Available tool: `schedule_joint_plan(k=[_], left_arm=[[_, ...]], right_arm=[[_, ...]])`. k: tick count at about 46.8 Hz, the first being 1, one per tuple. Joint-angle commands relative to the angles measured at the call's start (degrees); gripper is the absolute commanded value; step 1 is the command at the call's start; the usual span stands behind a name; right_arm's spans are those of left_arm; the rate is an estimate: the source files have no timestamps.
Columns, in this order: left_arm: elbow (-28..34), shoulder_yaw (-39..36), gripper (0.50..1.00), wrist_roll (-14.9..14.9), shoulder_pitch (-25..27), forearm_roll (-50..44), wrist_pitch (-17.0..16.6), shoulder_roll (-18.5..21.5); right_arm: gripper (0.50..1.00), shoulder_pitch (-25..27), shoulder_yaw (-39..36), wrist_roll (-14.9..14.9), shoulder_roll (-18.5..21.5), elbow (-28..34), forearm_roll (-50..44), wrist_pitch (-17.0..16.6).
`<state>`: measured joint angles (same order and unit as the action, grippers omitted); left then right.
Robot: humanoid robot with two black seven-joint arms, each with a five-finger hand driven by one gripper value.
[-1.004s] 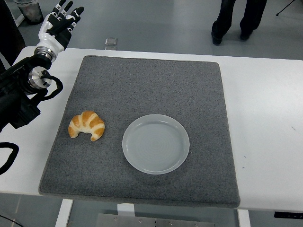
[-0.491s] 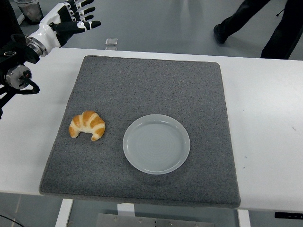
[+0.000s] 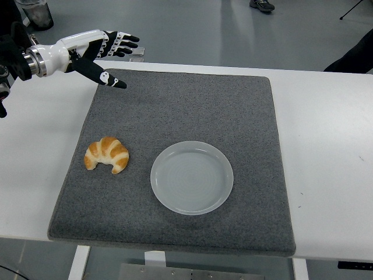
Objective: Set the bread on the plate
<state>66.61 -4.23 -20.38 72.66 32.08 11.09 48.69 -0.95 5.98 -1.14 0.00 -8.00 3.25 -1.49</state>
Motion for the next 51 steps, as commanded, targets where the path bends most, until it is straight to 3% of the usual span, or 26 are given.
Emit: schedule_joint_plan(k=[1, 12, 19, 32, 51], left_arm=[[1.7, -1.3, 1.0, 0.0, 0.0, 6.8, -0.1, 1.0], [9.1, -5.5, 1.0, 1.3, 2.3, 12.9, 0.2, 4.0], [10.2, -11.0, 1.0, 2.0, 5.5, 12.8, 3.9, 4.5], [9.0, -11.8, 1.0, 1.9, 6.0, 16.0, 9.6, 8.4], [9.2, -12.2, 1.0, 1.8, 5.2, 19.7, 8.8, 8.4]], right_arm=[[0.952, 0.0, 0.0, 0.0, 0.0, 0.0, 0.0, 0.0], [0.952, 0.1, 0.0, 0.0, 0.0, 0.0, 0.0, 0.0], [0.952, 0.0, 0.0, 0.0, 0.0, 0.0, 0.0, 0.0], [0.952, 0.0, 0.0, 0.0, 0.0, 0.0, 0.0, 0.0], [0.952, 0.1, 0.0, 0.0, 0.0, 0.0, 0.0, 0.0]])
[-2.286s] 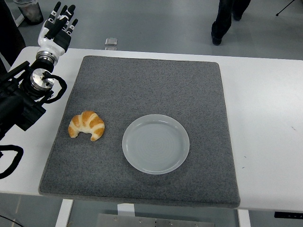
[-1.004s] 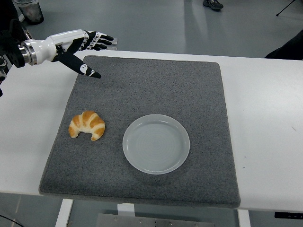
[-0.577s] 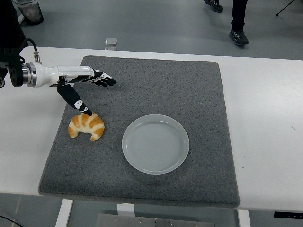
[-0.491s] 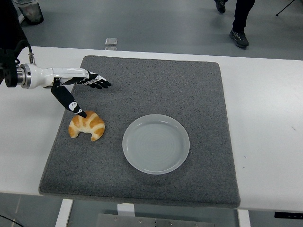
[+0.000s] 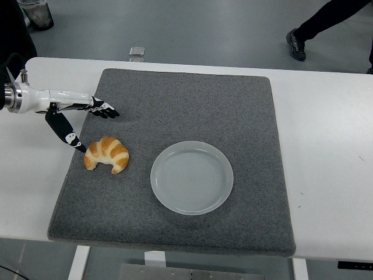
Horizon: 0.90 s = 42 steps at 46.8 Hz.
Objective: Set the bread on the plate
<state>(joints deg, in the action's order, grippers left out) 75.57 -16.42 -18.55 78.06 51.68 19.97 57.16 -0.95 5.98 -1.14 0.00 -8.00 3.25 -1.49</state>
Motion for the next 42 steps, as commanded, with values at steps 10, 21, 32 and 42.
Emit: schedule_joint_plan(k=[10, 21, 32, 42], left_arm=[[0.3, 0.0, 1.0, 0.1, -1.4, 3.3, -0.3, -0.2], [0.3, 0.0, 1.0, 0.1, -2.6, 5.2, -2.3, -1.2], [0.4, 0.1, 1.0, 0.2, -3.6, 5.6, -4.9, -3.3], [0.4, 0.1, 1.0, 0.4, -3.9, 5.7, -5.1, -4.3]], right_arm=[[0.952, 0.1, 0.0, 0.0, 0.0, 0.0, 0.0, 0.0], [0.952, 0.0, 0.0, 0.0, 0.0, 0.0, 0.0, 0.0], [0.952, 0.0, 0.0, 0.0, 0.0, 0.0, 0.0, 0.0], [0.952, 0.1, 0.0, 0.0, 0.0, 0.0, 0.0, 0.0]])
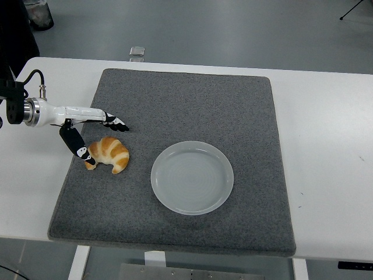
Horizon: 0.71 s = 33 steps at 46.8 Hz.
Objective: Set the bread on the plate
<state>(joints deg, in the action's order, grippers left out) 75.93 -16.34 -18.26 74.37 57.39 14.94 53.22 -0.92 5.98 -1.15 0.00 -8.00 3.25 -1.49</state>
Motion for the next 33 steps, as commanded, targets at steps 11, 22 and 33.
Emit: schedule_joint_plan(k=[11, 22, 33], left_arm=[[0.0, -0.1, 1.0, 0.1, -0.5, 1.8, -1.1, -1.2], [-0.4, -0.1, 0.996, 0.1, -0.6, 4.0, -1.3, -1.6], [-0.5, -0.1, 0.994, 0.1, -2.4, 6.2, -3.3, -2.9]], right_arm=[[0.952, 0.0, 0.0, 0.0, 0.0, 0.0, 0.0, 0.0], [0.952, 0.0, 0.0, 0.0, 0.0, 0.0, 0.0, 0.0], [0.952, 0.0, 0.0, 0.0, 0.0, 0.0, 0.0, 0.0]])
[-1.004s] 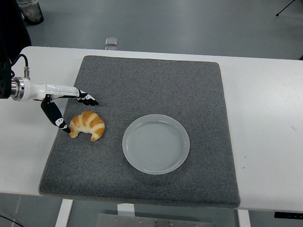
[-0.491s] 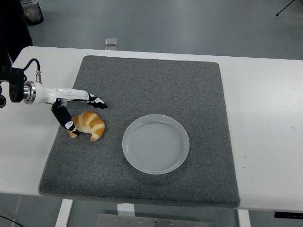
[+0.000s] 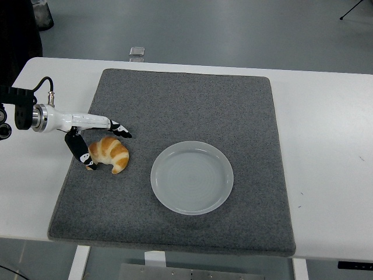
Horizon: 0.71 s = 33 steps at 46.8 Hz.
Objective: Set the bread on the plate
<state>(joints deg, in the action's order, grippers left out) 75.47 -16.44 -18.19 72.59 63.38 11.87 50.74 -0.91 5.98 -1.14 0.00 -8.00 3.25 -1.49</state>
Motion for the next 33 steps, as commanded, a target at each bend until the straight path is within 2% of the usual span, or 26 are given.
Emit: schedule_joint_plan(k=[1, 11, 33], left_arm=[[0.0, 0.0, 0.992, 0.0, -0.7, 0.2, -0.4, -0.5], [-0.1, 0.0, 0.973, 0.0, -0.7, 0.4, -0.6, -0.6], [-0.5, 0.1, 0.806, 0.0, -0.9, 5.7, -3.1, -1.2]], right_arm=[[0.952, -0.1, 0.0, 0.0, 0.0, 0.0, 0.0, 0.0], [0.954, -0.1, 0.0, 0.0, 0.0, 0.0, 0.0, 0.0], [0.952, -0.1, 0.0, 0.0, 0.0, 0.0, 0.0, 0.0]])
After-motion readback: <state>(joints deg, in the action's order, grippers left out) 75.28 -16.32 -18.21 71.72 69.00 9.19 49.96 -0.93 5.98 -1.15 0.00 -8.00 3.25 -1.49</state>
